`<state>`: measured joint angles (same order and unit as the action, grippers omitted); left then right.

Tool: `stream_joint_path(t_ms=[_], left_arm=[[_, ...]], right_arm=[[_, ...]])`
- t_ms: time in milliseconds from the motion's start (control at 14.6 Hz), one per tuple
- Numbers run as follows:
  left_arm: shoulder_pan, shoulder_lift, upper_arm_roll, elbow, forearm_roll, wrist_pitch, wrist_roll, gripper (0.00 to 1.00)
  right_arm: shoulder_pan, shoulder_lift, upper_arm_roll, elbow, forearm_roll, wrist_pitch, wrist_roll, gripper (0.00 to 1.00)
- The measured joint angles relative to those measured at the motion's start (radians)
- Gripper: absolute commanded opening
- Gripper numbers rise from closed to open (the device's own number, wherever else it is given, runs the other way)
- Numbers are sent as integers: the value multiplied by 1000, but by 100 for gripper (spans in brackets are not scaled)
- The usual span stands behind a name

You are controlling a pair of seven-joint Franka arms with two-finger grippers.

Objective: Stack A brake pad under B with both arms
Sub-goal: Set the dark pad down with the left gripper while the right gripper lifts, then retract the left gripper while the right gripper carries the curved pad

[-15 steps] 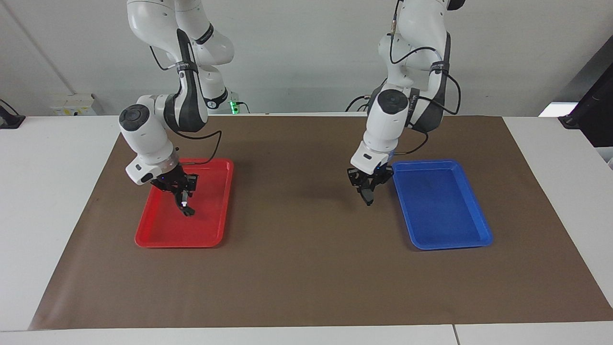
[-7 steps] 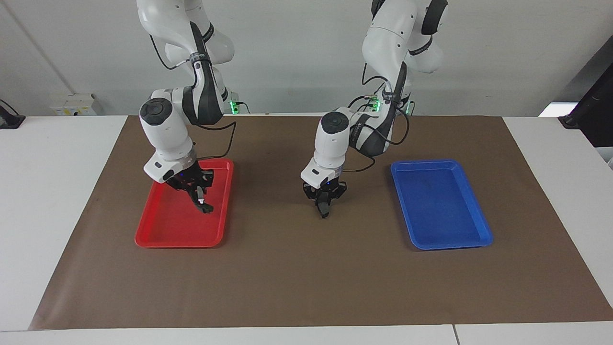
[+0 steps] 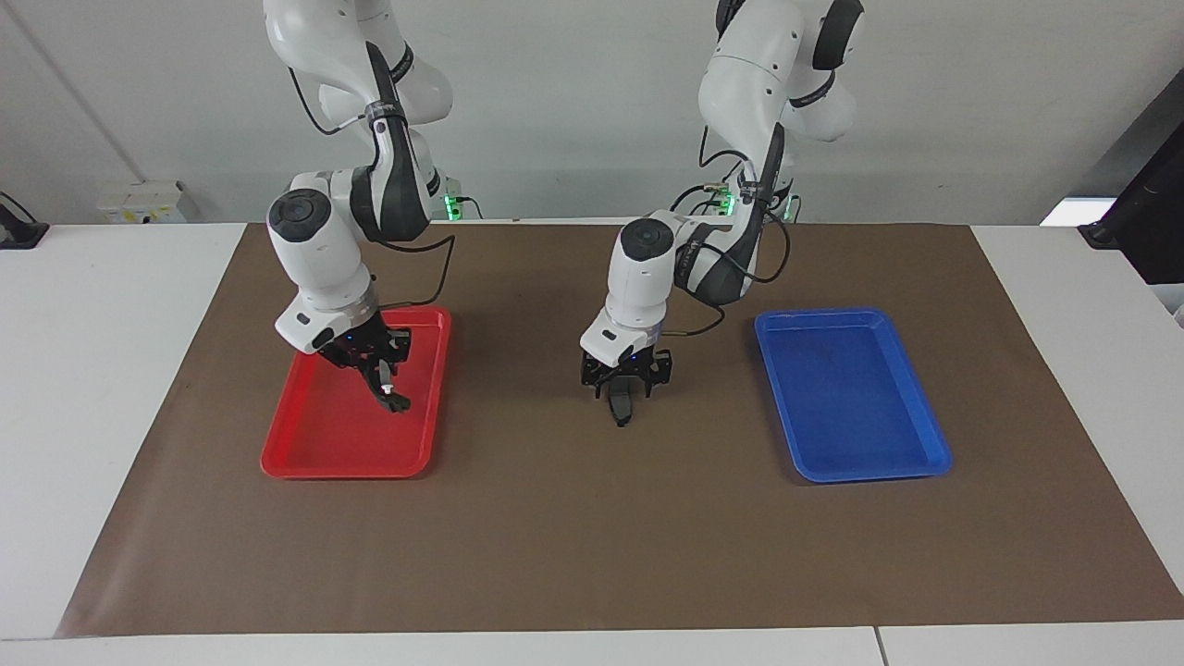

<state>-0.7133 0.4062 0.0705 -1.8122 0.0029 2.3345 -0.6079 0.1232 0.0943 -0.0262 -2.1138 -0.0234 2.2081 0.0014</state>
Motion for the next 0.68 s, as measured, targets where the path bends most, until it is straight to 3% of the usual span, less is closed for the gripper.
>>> stream_joint_path(t_ms=[274, 411, 685], left_arm=[[176, -181, 13, -4, 0, -243, 182, 99], [275, -251, 15, -12, 0, -299, 295, 99], [414, -338, 17, -18, 0, -434, 496, 99]], right_arm=[[128, 12, 4, 55, 1, -57, 157, 0], [206, 33, 5, 85, 1, -70, 263, 0], [351, 160, 7, 266, 1, -133, 482, 0]])
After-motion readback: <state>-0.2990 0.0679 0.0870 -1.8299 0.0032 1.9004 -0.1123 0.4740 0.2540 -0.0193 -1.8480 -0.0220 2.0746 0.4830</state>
